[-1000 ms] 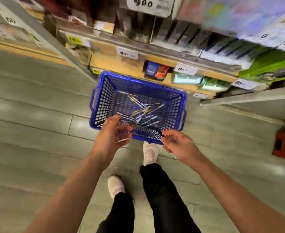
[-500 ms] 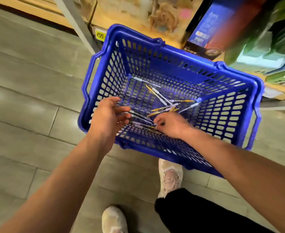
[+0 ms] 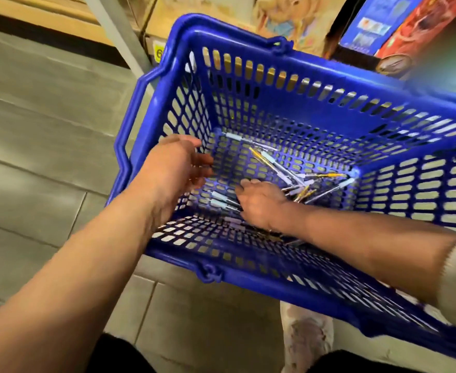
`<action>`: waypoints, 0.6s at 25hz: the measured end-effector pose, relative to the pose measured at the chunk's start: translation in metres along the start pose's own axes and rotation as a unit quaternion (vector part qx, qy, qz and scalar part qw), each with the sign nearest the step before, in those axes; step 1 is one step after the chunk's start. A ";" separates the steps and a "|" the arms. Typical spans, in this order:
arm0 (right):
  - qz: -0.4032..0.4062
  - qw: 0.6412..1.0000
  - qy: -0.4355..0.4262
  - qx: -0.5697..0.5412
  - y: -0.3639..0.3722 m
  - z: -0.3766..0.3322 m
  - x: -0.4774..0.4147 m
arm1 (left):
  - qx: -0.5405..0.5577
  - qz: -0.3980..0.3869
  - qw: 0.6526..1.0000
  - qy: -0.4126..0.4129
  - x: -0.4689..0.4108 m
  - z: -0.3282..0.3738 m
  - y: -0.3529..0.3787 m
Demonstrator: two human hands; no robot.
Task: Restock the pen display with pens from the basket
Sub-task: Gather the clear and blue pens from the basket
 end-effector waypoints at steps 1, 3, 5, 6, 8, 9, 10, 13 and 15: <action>0.010 1.000 -0.007 -0.007 -0.002 -0.002 0.001 | -0.046 -0.014 0.999 0.013 -0.006 0.001 0.002; 0.011 1.000 -0.021 0.003 0.003 -0.008 0.005 | -0.115 -0.039 0.992 0.036 -0.015 0.002 0.007; -0.012 1.000 -0.015 0.014 0.010 -0.007 0.007 | -0.148 -0.052 0.986 0.052 -0.025 0.000 0.010; -0.025 1.000 -0.008 0.011 0.012 -0.005 0.008 | -0.160 -0.056 0.984 0.054 -0.030 -0.001 0.011; -0.050 0.999 0.010 -0.014 0.014 0.001 0.009 | -0.184 -0.067 0.979 0.051 -0.038 -0.005 0.013; -0.056 0.998 0.017 -0.024 0.014 0.003 0.011 | -0.195 -0.074 0.977 0.048 -0.040 -0.007 0.013; -0.056 0.998 0.018 -0.027 0.014 0.003 0.014 | -0.206 -0.079 0.974 0.046 -0.040 -0.010 0.013; -0.068 0.996 0.014 -0.048 0.022 0.007 0.022 | -0.242 -0.099 0.964 0.053 -0.042 -0.015 0.015; -0.076 0.991 0.025 -0.107 0.022 0.015 0.025 | -0.260 -0.107 0.958 0.062 -0.044 -0.014 0.018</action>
Point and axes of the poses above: each hand's wrist, its own x-axis away from the middle knuckle, its own y-axis out of the palm, z = x × y, the point moved 10 cm from there along -x, towards the middle knuckle, and after that the axes turned 3 degrees about x, right-handed, at the moved point
